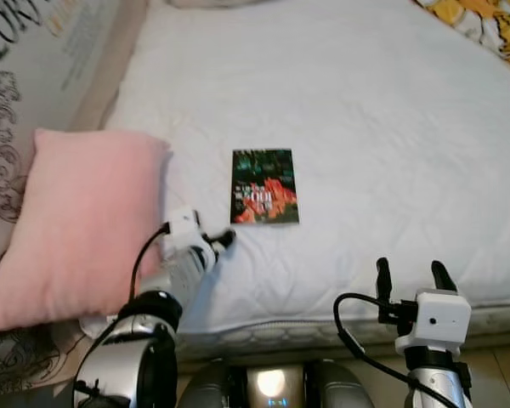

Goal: Clean up the room

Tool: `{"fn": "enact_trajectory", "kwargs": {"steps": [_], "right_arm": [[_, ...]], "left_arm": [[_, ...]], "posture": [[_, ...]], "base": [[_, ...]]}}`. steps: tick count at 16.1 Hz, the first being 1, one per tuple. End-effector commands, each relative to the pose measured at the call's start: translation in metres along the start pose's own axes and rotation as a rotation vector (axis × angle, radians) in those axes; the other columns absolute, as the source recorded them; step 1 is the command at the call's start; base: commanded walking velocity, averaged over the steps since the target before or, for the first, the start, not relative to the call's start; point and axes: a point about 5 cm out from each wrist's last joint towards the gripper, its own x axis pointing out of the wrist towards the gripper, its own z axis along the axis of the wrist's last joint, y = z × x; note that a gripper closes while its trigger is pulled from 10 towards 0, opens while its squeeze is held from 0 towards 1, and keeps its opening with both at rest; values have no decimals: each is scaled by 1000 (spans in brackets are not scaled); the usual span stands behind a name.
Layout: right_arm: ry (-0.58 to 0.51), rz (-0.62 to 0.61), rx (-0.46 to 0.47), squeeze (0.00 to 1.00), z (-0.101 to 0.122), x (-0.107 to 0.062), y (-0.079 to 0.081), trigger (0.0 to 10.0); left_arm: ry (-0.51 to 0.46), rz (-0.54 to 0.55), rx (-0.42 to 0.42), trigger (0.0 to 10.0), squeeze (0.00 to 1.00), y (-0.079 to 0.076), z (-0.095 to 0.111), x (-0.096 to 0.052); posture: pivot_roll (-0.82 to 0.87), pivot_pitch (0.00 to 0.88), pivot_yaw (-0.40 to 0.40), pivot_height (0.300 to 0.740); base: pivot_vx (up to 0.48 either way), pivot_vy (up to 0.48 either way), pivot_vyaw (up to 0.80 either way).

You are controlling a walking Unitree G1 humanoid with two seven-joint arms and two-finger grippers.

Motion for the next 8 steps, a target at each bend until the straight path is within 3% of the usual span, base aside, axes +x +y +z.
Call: {"fn": "enact_trajectory", "kwargs": {"steps": [1,3,6,8], "right_arm": [[-11,13,1,0,8,-1,1,10000],[-12,23,-1,0,10,0,3,10000],[1,41,5,0,10,1,8,10000],[10,45,5,0,11,0,7,10000]], "left_arm": [[74,-38,-157,10000,0,-12,-20,2],[56,-58,-221,10000,0,-22,-23,3],[83,-12,-267,10000,0,-18,-43,3],[81,-19,-337,10000,0,-25,-51,3]], "posture": [[-237,272,78,736],[-228,259,74,736],[-226,267,73,736],[-229,274,69,736]], "base": [[0,0,0],[0,0,0],[0,0,0],[0,0,0]]}}
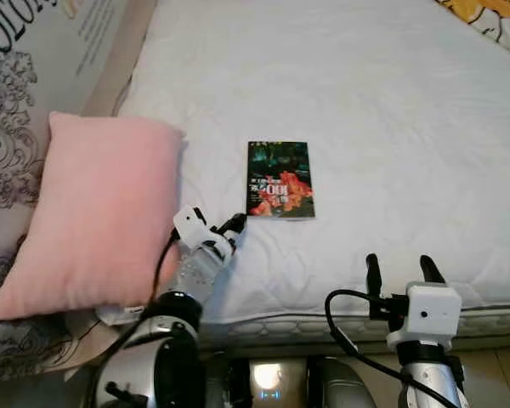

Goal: Clean up the room

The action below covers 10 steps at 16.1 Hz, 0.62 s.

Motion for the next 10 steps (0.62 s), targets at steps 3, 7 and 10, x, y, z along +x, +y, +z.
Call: {"fn": "enact_trajectory", "kwargs": {"steps": [3,7,10], "right_arm": [[7,11,-5,0,2,-1,0,10000],[-3,27,-3,0,-2,11,4,10000],[-19,40,21,0,-2,22,12,10000]], "left_arm": [[63,-72,50,10000,0,-19,-26,-2],[-69,-145,374,10000,0,-35,-5,-11],[-4,-168,281,10000,0,-41,-15,-17]], "posture": [[-223,265,63,736],[-191,236,61,736],[-159,216,65,736]], "base": [[0,0,0],[0,0,0],[0,0,0]]}}
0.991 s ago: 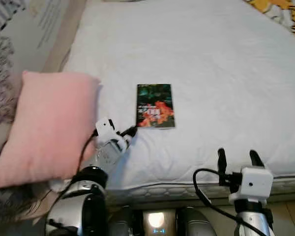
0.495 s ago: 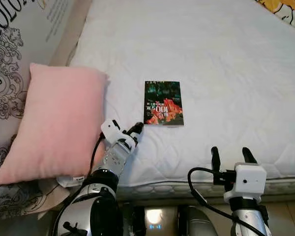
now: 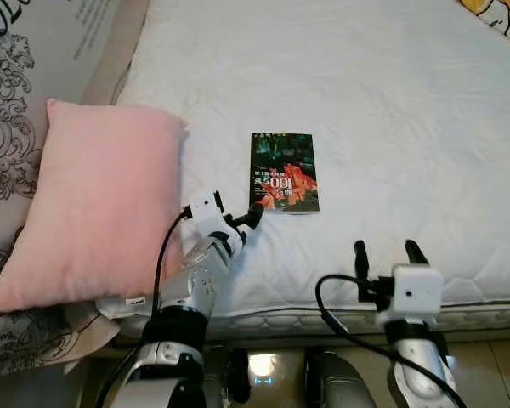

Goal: Clean up the room

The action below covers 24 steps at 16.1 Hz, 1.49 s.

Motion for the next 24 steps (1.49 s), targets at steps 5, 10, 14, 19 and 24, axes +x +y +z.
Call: {"fn": "enact_trajectory", "kwargs": {"steps": [5,10,14,19,24], "right_arm": [[10,-17,3,0,-6,-6,-2,10000],[7,-34,11,0,-8,-6,0,10000],[7,-58,109,0,-12,27,3,10000],[-14,-42,136,0,-14,49,12,10000],[-40,-48,129,0,-12,52,8,10000]], "left_arm": [[78,-38,-205,10000,0,-23,-35,-3],[-200,-233,506,10000,0,-58,-6,-9],[-413,-156,748,10000,0,-32,49,-27],[-456,-60,872,10000,0,-13,37,-46],[-448,-82,867,10000,0,-28,36,-38]], "posture": [[-160,214,76,736],[-189,189,89,736],[-109,84,95,736],[-61,52,85,736],[-81,62,81,736]], "base": [[0,0,0],[0,0,0],[0,0,0],[0,0,0],[113,-438,0]]}}
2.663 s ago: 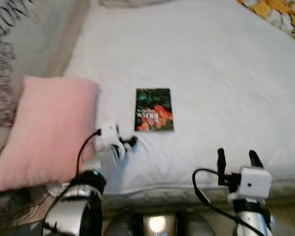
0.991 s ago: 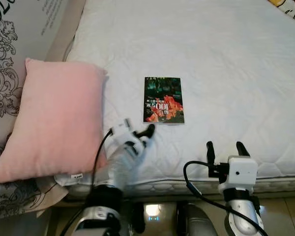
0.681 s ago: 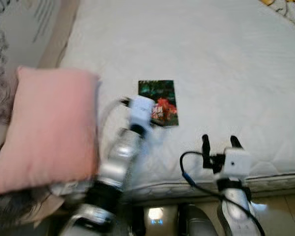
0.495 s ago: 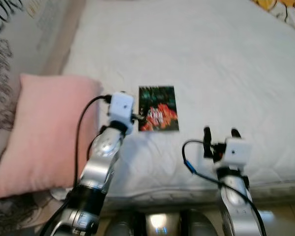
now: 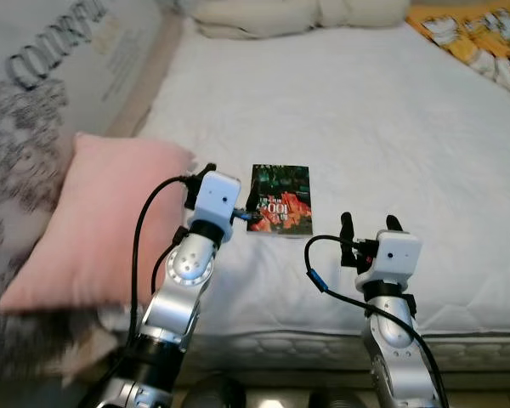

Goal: Clean up the room

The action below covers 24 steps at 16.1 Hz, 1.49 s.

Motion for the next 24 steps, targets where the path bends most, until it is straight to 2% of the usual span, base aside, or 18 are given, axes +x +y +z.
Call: {"fn": "enact_trajectory", "kwargs": {"steps": [1,5,8,12,17,19,20,21,23,24], "right_arm": [[-8,-12,4,0,-1,0,-4,10000],[-10,-19,-1,0,0,6,-7,10000],[-10,-23,-7,0,1,20,-16,10000],[-4,6,1,0,0,26,-12,10000],[-1,28,3,0,1,39,-11,10000],[-1,42,10,0,1,43,-8,10000],[12,53,29,0,0,47,-6,10000],[66,59,94,0,-5,58,-6,10000],[130,48,120,0,-8,77,-11,10000],[146,37,135,0,-8,81,-13,10000]], "left_arm": [[32,-11,-12,10000,0,-6,-4,1],[44,-21,-37,10000,0,-9,-5,1],[85,27,-59,10000,0,-3,-8,2],[123,48,-88,10000,0,0,-12,2],[159,67,-70,10000,0,4,-16,2],[147,72,-26,10000,0,6,-14,3],[140,77,-12,10000,0,8,-12,2],[129,87,-6,10000,0,14,-9,-1],[116,96,7,10000,0,22,-5,-10],[117,96,18,10000,0,24,-5,-14]], "posture": [[-83,62,83,736],[-85,64,86,736],[-71,63,81,736],[-55,53,71,736],[-32,29,53,736],[-15,16,48,736],[-1,17,49,736],[17,23,56,736],[55,44,66,736],[77,64,72,736]], "base": [[345,-330,0],[389,-278,0],[442,0,0],[475,0,0],[322,304,0],[0,210,0],[0,0,0],[0,0,0],[0,0,0],[0,0,0]]}}
